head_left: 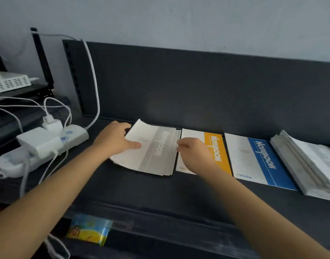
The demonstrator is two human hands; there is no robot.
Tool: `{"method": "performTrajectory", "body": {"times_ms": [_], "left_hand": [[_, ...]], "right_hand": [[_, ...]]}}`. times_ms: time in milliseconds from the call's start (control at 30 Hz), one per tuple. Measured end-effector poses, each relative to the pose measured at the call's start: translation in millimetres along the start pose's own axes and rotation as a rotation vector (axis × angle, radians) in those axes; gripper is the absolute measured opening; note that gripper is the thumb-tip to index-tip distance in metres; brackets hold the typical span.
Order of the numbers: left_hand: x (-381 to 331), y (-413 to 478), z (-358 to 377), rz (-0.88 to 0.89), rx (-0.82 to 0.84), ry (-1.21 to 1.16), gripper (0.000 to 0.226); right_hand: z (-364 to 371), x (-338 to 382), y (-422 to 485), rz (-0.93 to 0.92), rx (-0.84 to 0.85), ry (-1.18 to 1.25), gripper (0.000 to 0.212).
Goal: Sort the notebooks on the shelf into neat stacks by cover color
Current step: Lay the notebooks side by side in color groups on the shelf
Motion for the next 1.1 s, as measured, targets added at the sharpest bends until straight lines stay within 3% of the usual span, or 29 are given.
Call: {"method": "performTrajectory", "body": {"times_ms": [67,167,233,333,433,533,700,800,1000,1100], "left_hand": [[7,-1,8,-0.040,0.060,0.208,0.070],[-19,5,9,0.080,0.014,0.280,0.068],[-45,8,9,0.170,-0.026,0.213,0.060],[-88,11,18,0.288,-0.029,0.035,0.055],[-134,16,32,0.379,-0.013,-0.022,0.055],[-186,17,52,0.465,0.015,-0.044,0.055],[-284,15,96,0.626,0.056,-0.044,0.049],[-330,12,124,0.623,0.139,-0.153,0.046],[-343,22,161,0.218,0.308,-0.824,0.028],[-321,29,158,0.127,0.272,-0.844,0.017]], "right_hand": [[-10,-6,2,0.014,-0.043,-0.006,0.039],[-49,-17,1,0.003,-0.183,-0.195,0.037],[-94,-30,-2,0.024,-0.381,-0.426,0.042],[-167,-72,-14,0.218,-0.585,-0.514,0.039],[-213,-131,-31,0.517,-0.550,-0.578,0.028],[-219,-167,-42,0.631,-0.405,-0.606,0.024],[-214,-173,-50,0.554,-0.472,-0.717,0.019],[-210,-160,-50,0.496,-0.473,-0.796,0.022],[-175,-107,-63,0.188,-0.449,-0.927,0.018],[-158,-82,-69,0.061,-0.429,-0.851,0.015]]}}
Point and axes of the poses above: each hand's wrist, its own y-axis towards the middle knuckle, its own z-axis out of the palm, x = y × z, the point moved 9 cm from there along y, towards the middle knuckle, and after that the axes turned 11 degrees about z, right-handed, at the moved point
